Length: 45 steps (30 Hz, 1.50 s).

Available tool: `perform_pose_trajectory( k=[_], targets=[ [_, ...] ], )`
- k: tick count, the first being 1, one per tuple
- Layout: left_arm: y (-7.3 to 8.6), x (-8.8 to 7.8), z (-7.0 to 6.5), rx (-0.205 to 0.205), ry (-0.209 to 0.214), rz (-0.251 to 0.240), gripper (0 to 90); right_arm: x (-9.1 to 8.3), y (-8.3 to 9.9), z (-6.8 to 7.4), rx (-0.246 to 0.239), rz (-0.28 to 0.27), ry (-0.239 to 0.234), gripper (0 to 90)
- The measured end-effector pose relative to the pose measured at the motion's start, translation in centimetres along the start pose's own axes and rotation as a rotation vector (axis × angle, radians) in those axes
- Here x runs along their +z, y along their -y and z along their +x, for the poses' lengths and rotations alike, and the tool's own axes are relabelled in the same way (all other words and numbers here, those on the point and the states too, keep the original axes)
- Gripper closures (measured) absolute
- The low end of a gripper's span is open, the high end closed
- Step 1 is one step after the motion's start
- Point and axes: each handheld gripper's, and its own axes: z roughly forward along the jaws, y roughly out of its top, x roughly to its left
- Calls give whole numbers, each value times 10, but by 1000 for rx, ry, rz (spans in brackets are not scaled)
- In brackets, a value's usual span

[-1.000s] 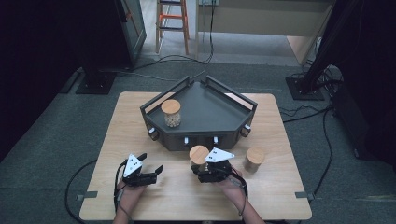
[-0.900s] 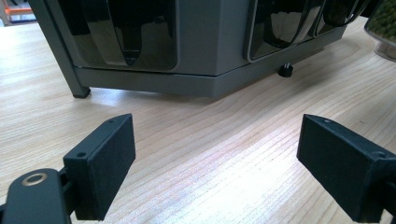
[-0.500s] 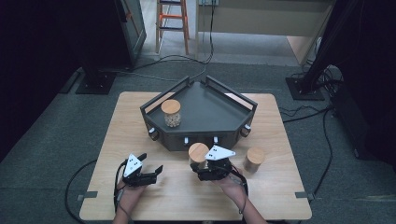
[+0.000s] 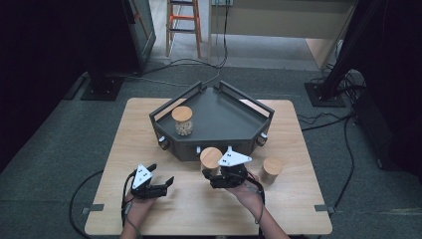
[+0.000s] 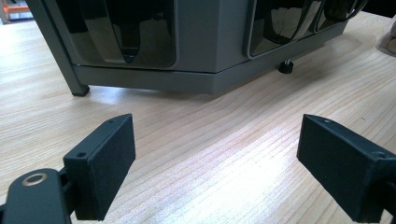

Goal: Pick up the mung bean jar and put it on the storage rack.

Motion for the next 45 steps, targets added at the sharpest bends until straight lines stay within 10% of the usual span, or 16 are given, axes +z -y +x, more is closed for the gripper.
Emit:
perform_pose_trajectory(
  k=[45],
  targets=[
    [-2, 0, 0, 2, 0, 9, 115, -11, -38, -27, 28, -28, 21, 250]
  ],
)
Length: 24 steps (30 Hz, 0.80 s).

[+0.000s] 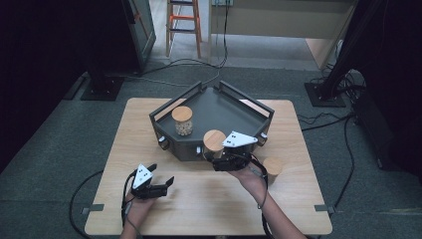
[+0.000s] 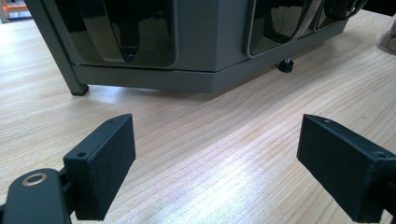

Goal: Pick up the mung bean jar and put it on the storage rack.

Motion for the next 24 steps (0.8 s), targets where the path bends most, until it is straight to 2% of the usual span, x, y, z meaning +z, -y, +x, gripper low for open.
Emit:
perform_pose_trajectory(
  k=[7, 24],
  targets=[
    [0, 0, 0, -1, 1, 2, 115, -1, -5, -3, -8, 7, 11, 250],
    [-1, 0, 0, 2, 1, 4, 115, 3, -12, -10, 12, 0, 26, 251]
  ],
)
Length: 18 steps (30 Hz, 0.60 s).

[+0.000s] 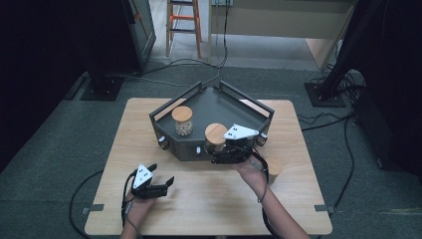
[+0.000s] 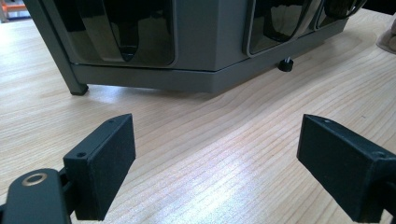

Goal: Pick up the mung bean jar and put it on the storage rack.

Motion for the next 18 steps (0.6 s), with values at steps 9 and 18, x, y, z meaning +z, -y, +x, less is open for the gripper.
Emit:
perform_pose_trajectory(
  k=[9, 18],
  targets=[
    [0, 0, 0, -2, 0, -1, 115, 4, -6, -6, 5, 2, 8, 251],
    [0, 0, 0, 4, 1, 2, 115, 9, -8, -9, -2, 7, 20, 251]
  ],
)
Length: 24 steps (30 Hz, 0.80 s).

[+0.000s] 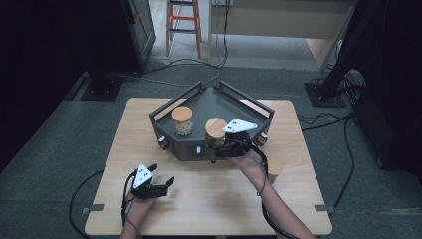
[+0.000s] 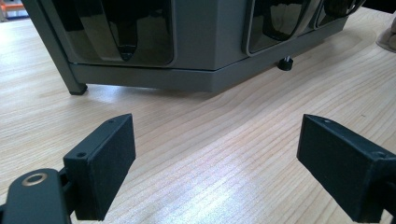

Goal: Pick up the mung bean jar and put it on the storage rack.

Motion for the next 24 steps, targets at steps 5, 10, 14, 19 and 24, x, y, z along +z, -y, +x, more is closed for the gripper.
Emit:
perform_pose_trajectory(
  k=[5, 10, 14, 19, 24],
  targets=[
    [0, 0, 0, 4, 0, 1, 115, 3, -1, -2, 9, -4, 3, 250],
    [0, 0, 0, 7, 1, 3, 115, 6, -3, -1, 8, -5, 22, 251],
    [0, 0, 0, 8, 0, 3, 115, 8, -6, -3, 8, -7, 29, 250],
    [-1, 0, 0, 15, 0, 3, 115, 13, -12, -5, 2, -5, 37, 250],
    [-1, 0, -1, 16, 2, 8, 115, 18, -17, -5, -12, 13, 50, 250]
  ],
)
